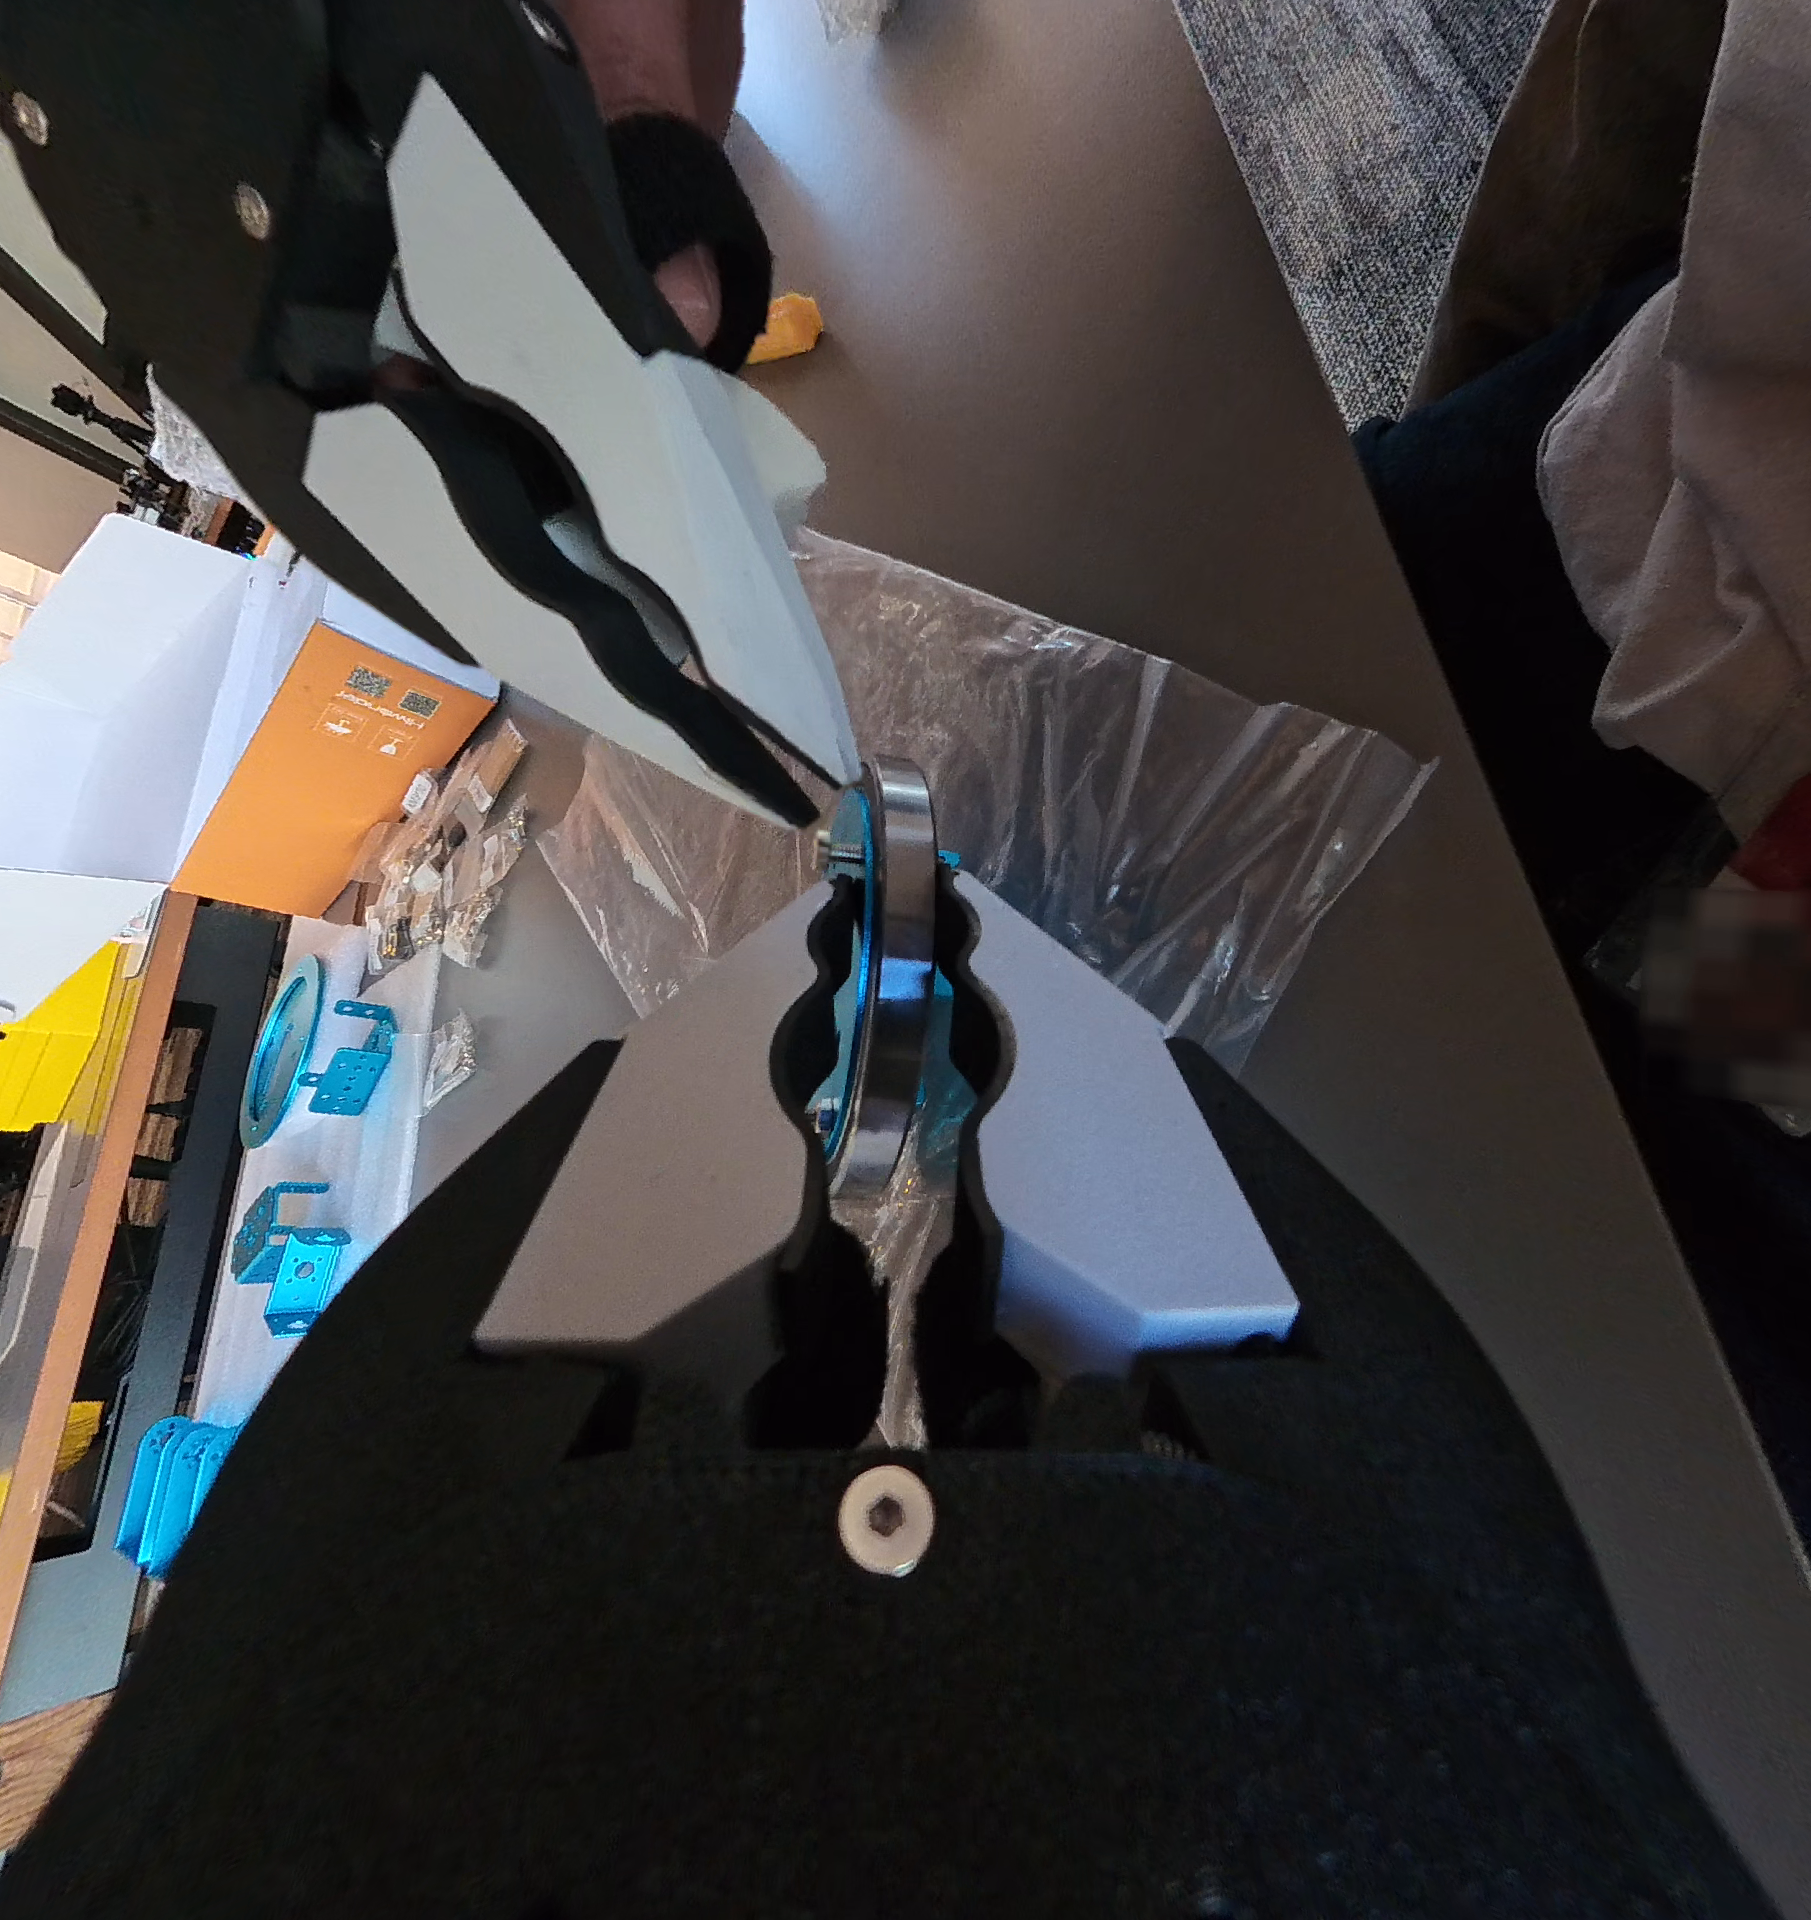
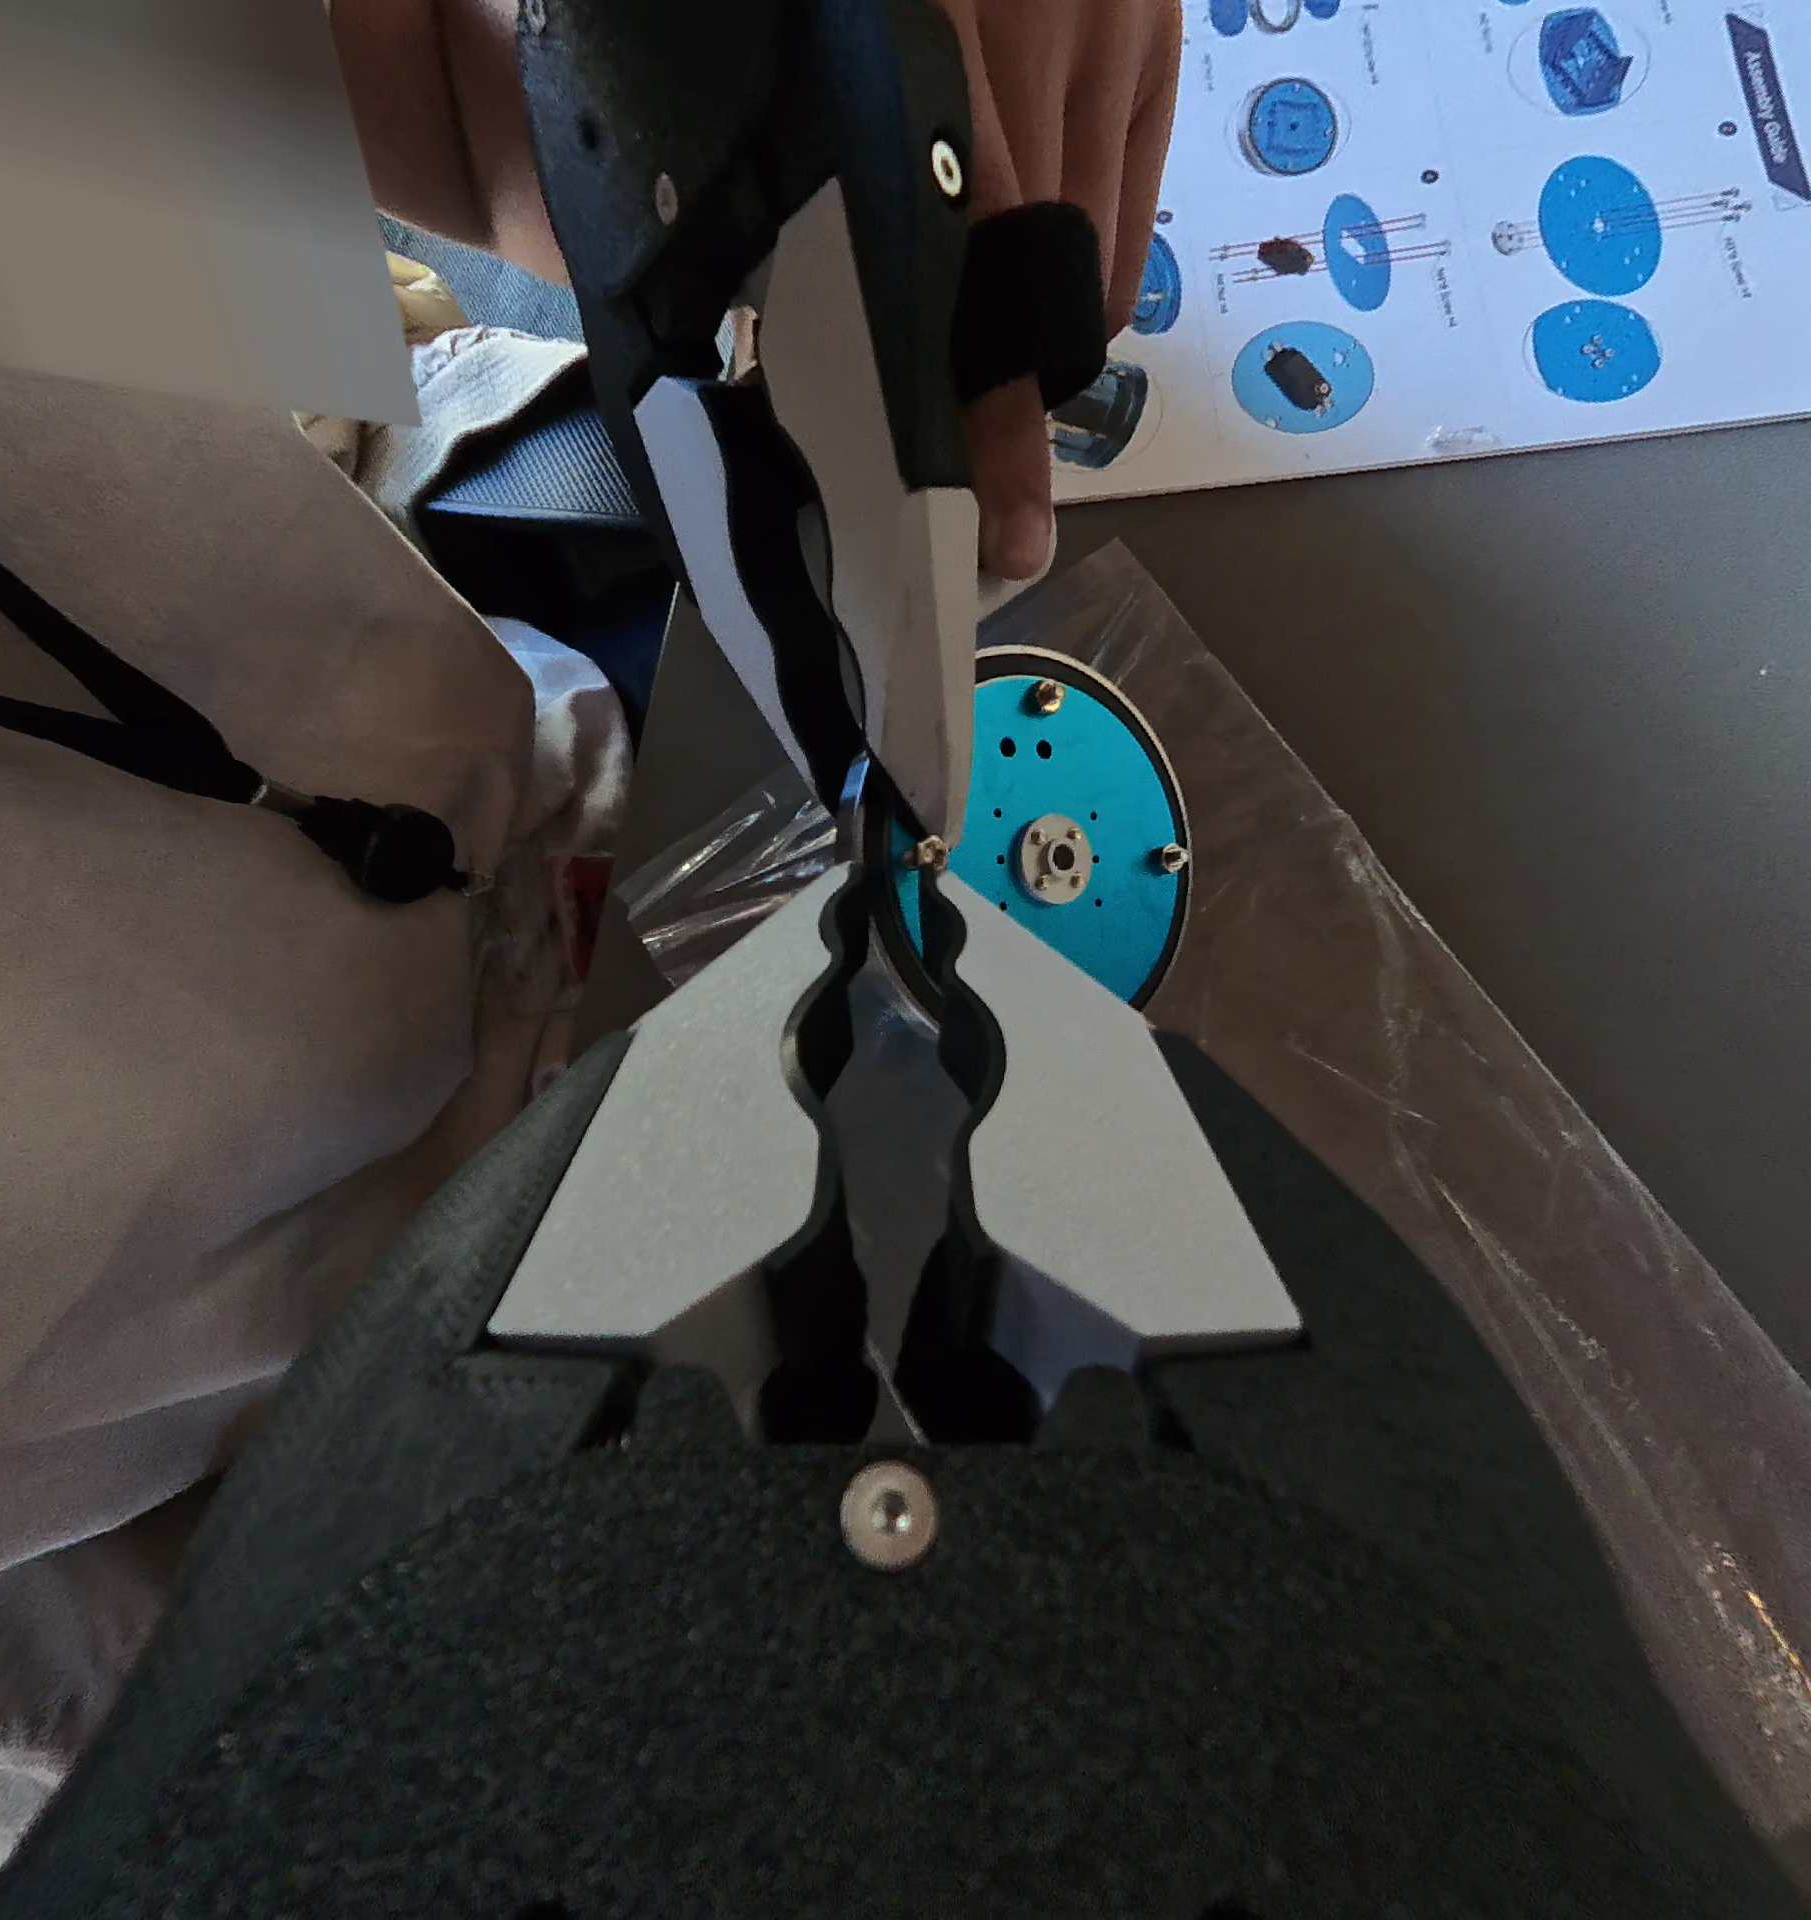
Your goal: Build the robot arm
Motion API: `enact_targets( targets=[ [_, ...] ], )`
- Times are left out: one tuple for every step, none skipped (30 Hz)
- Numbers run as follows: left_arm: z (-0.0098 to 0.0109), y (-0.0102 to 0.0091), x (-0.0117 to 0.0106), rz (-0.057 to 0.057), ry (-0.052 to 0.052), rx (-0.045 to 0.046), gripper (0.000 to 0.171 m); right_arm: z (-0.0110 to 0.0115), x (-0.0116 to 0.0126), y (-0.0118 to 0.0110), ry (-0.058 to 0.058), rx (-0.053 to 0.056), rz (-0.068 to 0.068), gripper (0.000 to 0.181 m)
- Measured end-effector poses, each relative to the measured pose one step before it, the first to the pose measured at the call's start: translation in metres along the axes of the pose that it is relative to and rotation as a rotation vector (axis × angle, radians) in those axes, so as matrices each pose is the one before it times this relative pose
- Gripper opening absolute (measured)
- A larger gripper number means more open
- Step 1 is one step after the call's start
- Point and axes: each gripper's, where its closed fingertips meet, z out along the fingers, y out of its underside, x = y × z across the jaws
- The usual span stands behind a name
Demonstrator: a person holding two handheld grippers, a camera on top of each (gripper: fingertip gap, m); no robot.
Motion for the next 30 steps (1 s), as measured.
enact_targets(
  targets=[
    [0.00010,-0.00001,0.00002,0.0005,-0.0003,-0.00007,0.015,-0.00119,0.00101,-0.00032,0.0036,0.0096,0.0036,0.008],
    [0.00000,0.00001,0.00001,-0.0002,-0.0001,-0.00005,0.015,-0.00071,0.00240,0.00062,0.0100,0.0061,0.0038,0.009],
    [-0.00003,-0.00010,0.00001,-0.0006,0.0002,0.00028,0.015,-0.00015,0.00182,0.00023,0.0059,0.0116,0.0050,0.013],
    [0.00009,-0.00003,0.00003,-0.0006,0.0005,0.00038,0.015,0.00083,-0.00017,-0.00126,-0.0056,0.0255,0.0098,0.021],
    [-0.00004,0.00004,0.00003,-0.0005,0.0002,0.00026,0.015,0.00188,-0.00111,-0.00128,-0.0108,0.0316,0.0086,0.030],
    [0.00002,-0.00004,0.00008,-0.0007,0.0002,0.00030,0.014,0.00178,-0.00035,-0.00078,-0.0031,0.0318,0.0015,0.037],
    [0.00006,0.00004,0.00004,-0.0007,0.0004,-0.00017,0.015,0.00186,-0.00247,-0.00133,-0.0110,0.0345,0.0043,0.037],
    [0.00007,-0.00011,-0.00007,0.0000,0.0002,-0.00008,0.014,0.00154,-0.00444,-0.00208,-0.0210,0.0328,0.0131,0.037],
    [0.00009,-0.00002,0.00001,-0.0002,0.0005,0.00029,0.014,0.00083,-0.00522,-0.00190,-0.0252,0.0258,0.0181,0.037],
    [0.00004,-0.00008,0.00006,-0.0010,0.0009,0.00027,0.014,0.00012,-0.00411,-0.00070,-0.0189,0.0151,0.0183,0.036],
    [0.00004,0.00005,-0.00003,-0.0006,0.0002,0.00037,0.015,-0.00115,-0.00241,0.00045,-0.0092,0.0056,0.0127,0.033],
    [-0.00002,0.00013,-0.00005,-0.0009,0.0001,0.00034,0.015,-0.00263,0.00010,0.00140,0.0085,-0.0058,0.0042,0.031],
    [-0.00016,0.00010,0.00002,-0.0011,0.0005,-0.00004,0.014,-0.00371,0.00068,0.00054,0.0153,-0.0019,0.0012,0.031],
    [-0.00002,0.00003,0.00000,0.0000,0.0000,-0.00021,0.014,-0.00430,0.00113,-0.00188,0.0170,0.0148,-0.0036,0.031],
    [0.00010,-0.00010,0.00005,0.0015,-0.0005,-0.00067,0.014,-0.00421,0.00150,-0.00290,0.0178,0.0208,-0.0052,0.032],
    [0.00019,-0.00010,0.00005,0.0019,-0.0010,-0.00080,0.014,-0.00292,0.00128,-0.00195,0.0131,0.0146,-0.0031,0.032],
    [0.00020,-0.00014,0.00009,0.0006,-0.0002,-0.00022,0.014,-0.00075,0.00096,0.00051,0.0075,0.0003,0.0008,0.033],
    [0.00011,-0.00003,0.00003,-0.0002,0.0004,-0.00022,0.014,0.00090,0.00064,0.00275,0.0055,-0.0117,0.0021,0.035],
    [-0.00009,0.00003,0.00006,-0.0001,-0.0001,-0.00036,0.014,0.00166,0.00105,0.00317,0.0071,-0.0100,0.0001,0.036],
    [0.00000,0.00004,0.00000,0.0007,-0.0008,-0.00055,0.014,0.00142,0.00210,0.00351,0.0114,-0.0069,-0.0012,0.036],
    [0.00001,-0.00010,0.00014,0.0008,-0.0005,-0.00025,0.014,0.00018,0.00378,0.00379,0.0165,-0.0089,-0.0014,0.038],
    [0.00008,0.00002,0.00008,0.0002,0.0000,-0.00030,0.014,-0.00193,0.00636,0.00259,0.0234,-0.0006,-0.0015,0.038],
    [0.00014,-0.00018,0.00001,0.0003,-0.0004,-0.00039,0.014,-0.00399,0.01040,0.00360,0.0347,-0.0026,-0.0061,0.038],
    [0.00015,-0.00020,0.00011,0.0008,-0.0004,0.00003,0.014,-0.00630,0.01710,0.00516,0.0568,-0.0131,-0.0126,0.038],
    [0.00011,-0.00029,0.00026,0.0011,0.0003,0.00053,0.015,-0.00612,0.02520,0.00540,0.0876,-0.0125,-0.0112,0.037],
    [0.00013,-0.00032,0.00032,0.0009,0.0006,0.00075,0.015,-0.00176,0.02430,0.00762,0.0755,-0.0377,-0.0099,0.037],
    [0.00010,-0.00028,0.00016,0.0003,0.0003,0.00077,0.015,0.00388,0.01303,0.00695,0.0178,-0.0526,-0.0066,0.038],
    [0.00007,-0.00013,0.00012,-0.0006,0.0006,0.00096,0.015,0.00802,0.00810,0.00165,0.0014,-0.0288,-0.0136,0.037],
    [0.00015,-0.00014,0.00005,-0.0018,0.0009,0.00090,0.015,0.00988,0.00886,0.00134,0.0162,-0.0277,-0.0219,0.035],
    [0.00006,-0.00002,-0.00005,-0.0016,0.0007,0.00114,0.015,0.00919,0.01033,0.00275,0.0286,-0.0377,-0.0242,0.032]
  ],
)
